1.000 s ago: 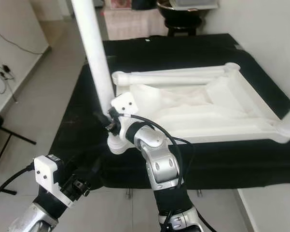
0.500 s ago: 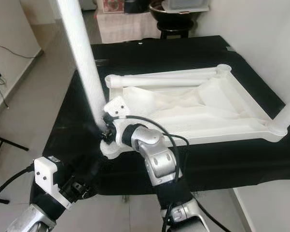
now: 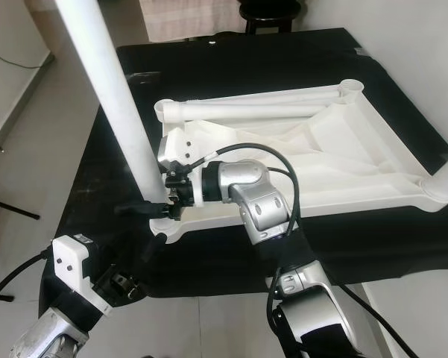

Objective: Building children table

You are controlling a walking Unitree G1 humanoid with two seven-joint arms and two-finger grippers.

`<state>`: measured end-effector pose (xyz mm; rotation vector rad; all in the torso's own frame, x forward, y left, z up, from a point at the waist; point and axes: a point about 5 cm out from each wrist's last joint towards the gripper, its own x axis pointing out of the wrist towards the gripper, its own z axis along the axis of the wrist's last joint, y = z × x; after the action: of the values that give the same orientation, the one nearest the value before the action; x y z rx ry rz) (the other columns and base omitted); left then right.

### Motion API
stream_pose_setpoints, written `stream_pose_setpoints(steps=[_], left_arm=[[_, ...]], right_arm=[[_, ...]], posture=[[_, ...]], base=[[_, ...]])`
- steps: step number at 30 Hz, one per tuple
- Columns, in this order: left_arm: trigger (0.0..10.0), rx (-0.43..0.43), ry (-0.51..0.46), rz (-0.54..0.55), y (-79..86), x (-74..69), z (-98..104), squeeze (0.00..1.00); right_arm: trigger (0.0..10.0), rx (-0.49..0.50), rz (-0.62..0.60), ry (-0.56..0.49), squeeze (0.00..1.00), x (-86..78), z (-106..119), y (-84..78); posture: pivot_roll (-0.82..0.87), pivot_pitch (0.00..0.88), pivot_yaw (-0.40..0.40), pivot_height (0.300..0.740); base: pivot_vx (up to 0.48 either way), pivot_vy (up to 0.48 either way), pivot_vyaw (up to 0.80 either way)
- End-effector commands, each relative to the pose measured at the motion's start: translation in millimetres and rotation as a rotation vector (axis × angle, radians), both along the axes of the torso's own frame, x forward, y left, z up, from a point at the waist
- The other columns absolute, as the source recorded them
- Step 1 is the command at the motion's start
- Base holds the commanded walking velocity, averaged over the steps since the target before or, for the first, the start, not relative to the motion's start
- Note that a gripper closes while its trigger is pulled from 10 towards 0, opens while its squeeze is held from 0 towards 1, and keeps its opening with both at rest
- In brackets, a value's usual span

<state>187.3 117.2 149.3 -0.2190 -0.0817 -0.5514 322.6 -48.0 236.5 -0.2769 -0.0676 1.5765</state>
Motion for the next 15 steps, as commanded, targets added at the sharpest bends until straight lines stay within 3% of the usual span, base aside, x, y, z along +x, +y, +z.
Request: stream_pose_setpoints(steps=[1, 2, 3, 10, 15], left_arm=[[10.0, 0.000, 0.008, 0.003, -0.2, -3.9, 0.8, 0.00], [10.0, -0.001, 0.008, 0.003, -0.3, -4.3, 0.9, 0.00], [10.0, -0.001, 0.008, 0.004, -0.5, -4.8, 1.2, 0.00], [10.0, -0.003, 0.009, 0.004, -1.1, -5.1, 1.6, 0.00], [10.0, -0.004, 0.009, 0.003, -1.3, -4.7, 1.6, 0.00]], right_arm=[[10.0, -0.022, 0.139, 0.000, 0.00, -5.8, 1.6, 8.1], [7.5, -0.029, 0.163, 0.004, 0.00, -5.5, 2.5, 7.3], [0.0, -0.038, 0.192, 0.014, 0.00, -5.7, 2.9, 5.7], [0.0, -0.054, 0.267, 0.036, 0.00, -6.5, 2.4, 1.2], [0.0, -0.051, 0.257, 0.035, 0.00, -5.6, -0.1, 0.5]], posture=[[0.08, 0.172, 0.027, 0.740], [0.08, 0.172, 0.027, 0.740], [0.08, 0.176, 0.026, 0.740], [0.08, 0.180, 0.024, 0.740], [0.07, 0.179, 0.024, 0.740]], base=[[0.000, 0.000, 0.00], [0.000, 0.000, 0.00], [0.000, 0.000, 0.00], [0.000, 0.000, 0.00], [0.000, 0.000, 0.00]])
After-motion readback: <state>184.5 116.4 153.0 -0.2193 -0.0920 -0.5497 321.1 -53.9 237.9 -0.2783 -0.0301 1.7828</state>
